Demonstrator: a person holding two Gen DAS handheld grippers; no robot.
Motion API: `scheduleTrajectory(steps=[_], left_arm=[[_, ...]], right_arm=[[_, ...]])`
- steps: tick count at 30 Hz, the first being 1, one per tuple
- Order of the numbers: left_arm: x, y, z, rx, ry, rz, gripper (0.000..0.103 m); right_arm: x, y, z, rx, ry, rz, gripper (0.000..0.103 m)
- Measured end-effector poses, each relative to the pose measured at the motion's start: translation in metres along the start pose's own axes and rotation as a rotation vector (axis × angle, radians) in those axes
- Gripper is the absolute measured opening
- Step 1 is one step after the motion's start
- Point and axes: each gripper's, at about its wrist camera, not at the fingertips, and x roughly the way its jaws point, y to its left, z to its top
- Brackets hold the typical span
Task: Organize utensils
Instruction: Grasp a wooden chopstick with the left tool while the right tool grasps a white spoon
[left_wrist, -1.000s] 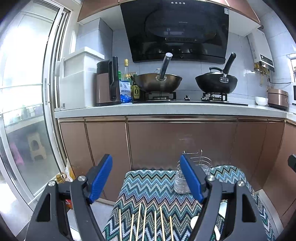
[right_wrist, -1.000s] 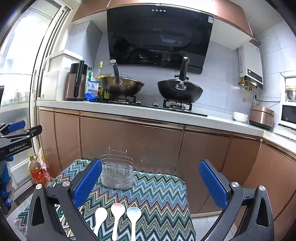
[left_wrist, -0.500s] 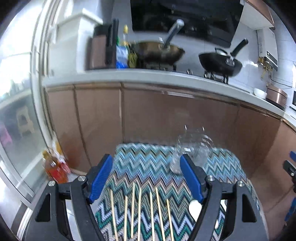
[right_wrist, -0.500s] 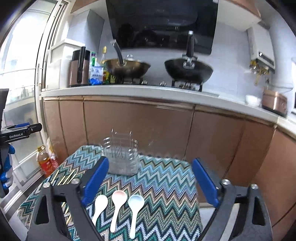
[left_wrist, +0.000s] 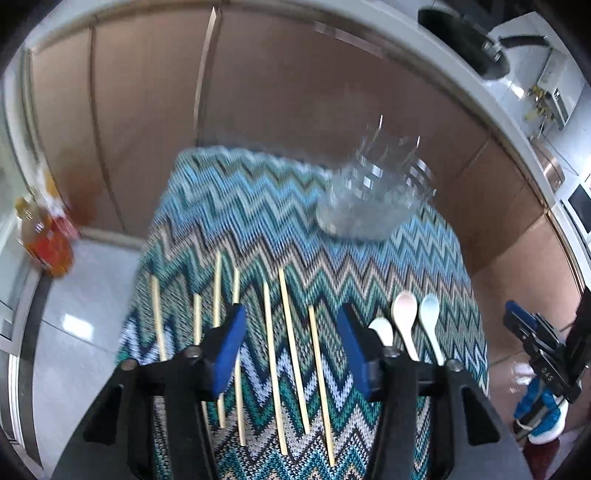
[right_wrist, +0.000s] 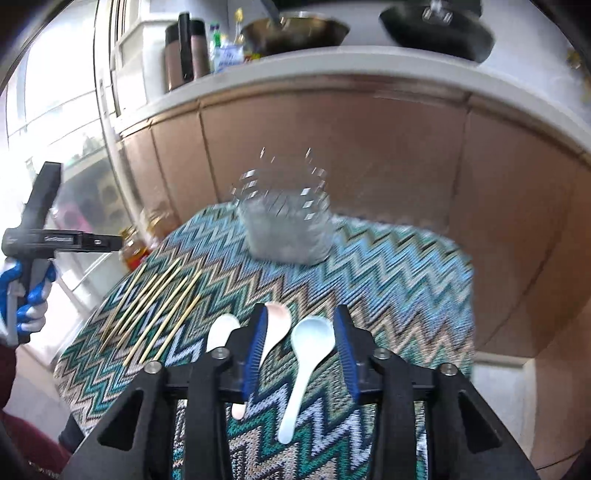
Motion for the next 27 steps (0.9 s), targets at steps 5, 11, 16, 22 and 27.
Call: scheduleTrajectory(steps=[5, 11, 16, 22, 27], left_arm=[[0.059, 0.006, 0.009, -0.026, 0.173, -0.012, 0.025], [0.106, 0.019, 0.012, -0.047, 0.278, 0.024, 0.019], [0.122, 0.019, 0.018, -0.037, 0.317, 0.056, 0.012], [0.137, 0.020, 0.022, -0.031, 0.364, 0.083, 0.009], [0.141, 0.019, 0.025, -0.026, 0.373, 0.085, 0.007]], right_arm=[[0.040, -0.017, -0.006, 0.024, 0.114, 0.111, 0.029], [0.074, -0.035, -0.015, 0.034, 0.214, 0.130, 0.029], [0.086, -0.047, -0.018, 0.036, 0.239, 0.142, 0.029], [0.105, -0.057, -0.018, 0.014, 0.297, 0.196, 0.029], [0.124, -0.063, -0.011, -0.009, 0.338, 0.246, 0.029]])
